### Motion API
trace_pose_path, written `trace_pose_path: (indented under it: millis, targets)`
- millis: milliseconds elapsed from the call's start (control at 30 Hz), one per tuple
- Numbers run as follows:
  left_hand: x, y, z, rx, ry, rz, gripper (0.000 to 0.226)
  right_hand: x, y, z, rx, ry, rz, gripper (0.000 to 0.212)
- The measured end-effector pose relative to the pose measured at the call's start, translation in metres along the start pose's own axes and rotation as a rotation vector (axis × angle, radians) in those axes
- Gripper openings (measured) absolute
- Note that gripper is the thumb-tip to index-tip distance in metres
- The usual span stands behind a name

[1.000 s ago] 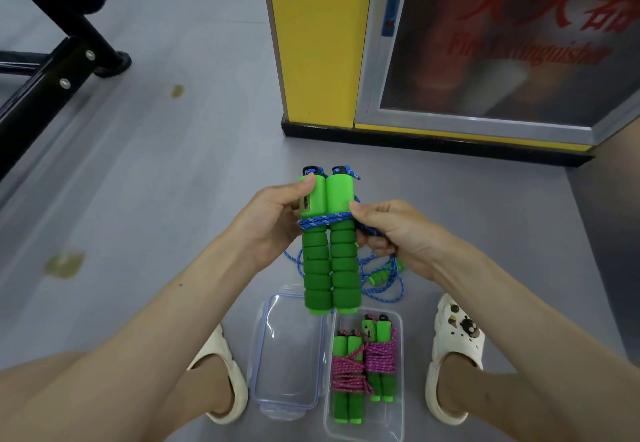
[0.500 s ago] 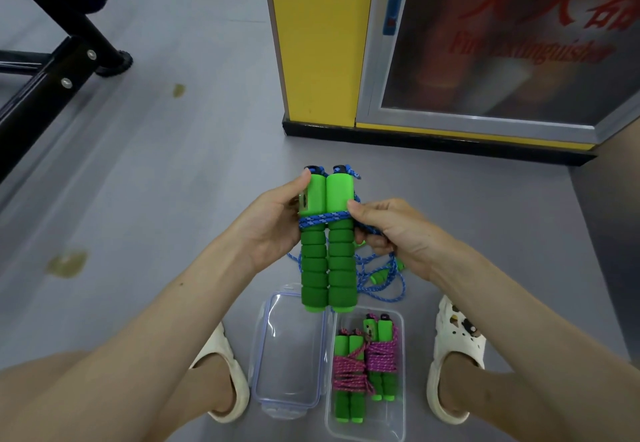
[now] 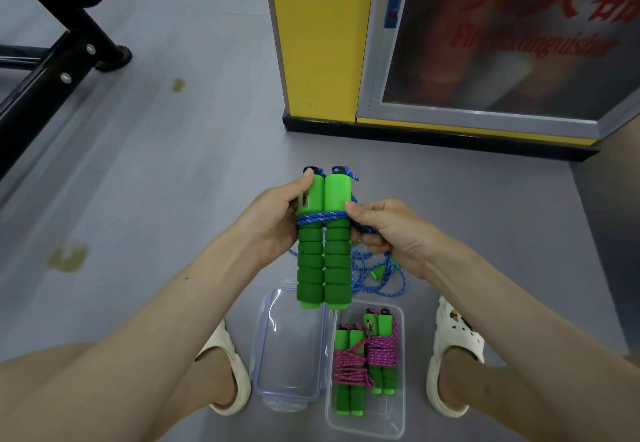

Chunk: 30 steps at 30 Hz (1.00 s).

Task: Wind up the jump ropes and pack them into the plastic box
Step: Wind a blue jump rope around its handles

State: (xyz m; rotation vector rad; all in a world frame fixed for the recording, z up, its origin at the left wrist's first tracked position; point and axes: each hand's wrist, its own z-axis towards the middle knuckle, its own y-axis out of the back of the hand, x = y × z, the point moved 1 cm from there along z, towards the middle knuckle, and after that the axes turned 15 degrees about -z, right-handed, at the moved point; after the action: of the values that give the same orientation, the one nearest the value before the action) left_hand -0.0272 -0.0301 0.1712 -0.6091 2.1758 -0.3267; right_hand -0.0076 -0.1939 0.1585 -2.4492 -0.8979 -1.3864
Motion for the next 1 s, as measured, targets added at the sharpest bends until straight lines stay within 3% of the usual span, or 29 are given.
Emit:
trace_pose_path:
  millis: [100, 267, 500, 667, 900, 1000]
  targets:
    - [0.005, 0.002, -0.001, 0.101, 0.114, 0.089, 0.071, 0.001, 0.005, 0.001, -0.077, 0.003, 0.094, 0.035]
    - [0.019, 0.001, -0.012, 0.259, 0.252, 0.149, 0.040, 0.003, 0.015, 0.005, -0.184, 0.017, 0.233, 0.031]
    - [0.015, 0.004, -0.005, 0.070, 0.034, 0.260, 0.016, 0.002, 0.018, 0.002, -0.147, -0.140, 0.019, 0.046]
    - [0.011, 0.012, -0.002, -0.004, -0.092, 0.470, 0.014, -0.001, 0.019, -0.003, -0.166, -0.118, -0.231, 0.011]
    - [0.014, 0.016, 0.003, -0.083, -0.253, 0.697, 0.017, -0.007, 0.015, 0.001, -0.353, -0.103, -0.443, 0.017]
    - [0.015, 0.013, 0.004, -0.110, -0.310, 0.815, 0.015, -0.007, 0.016, 0.002, -0.346, -0.129, -0.303, 0.014]
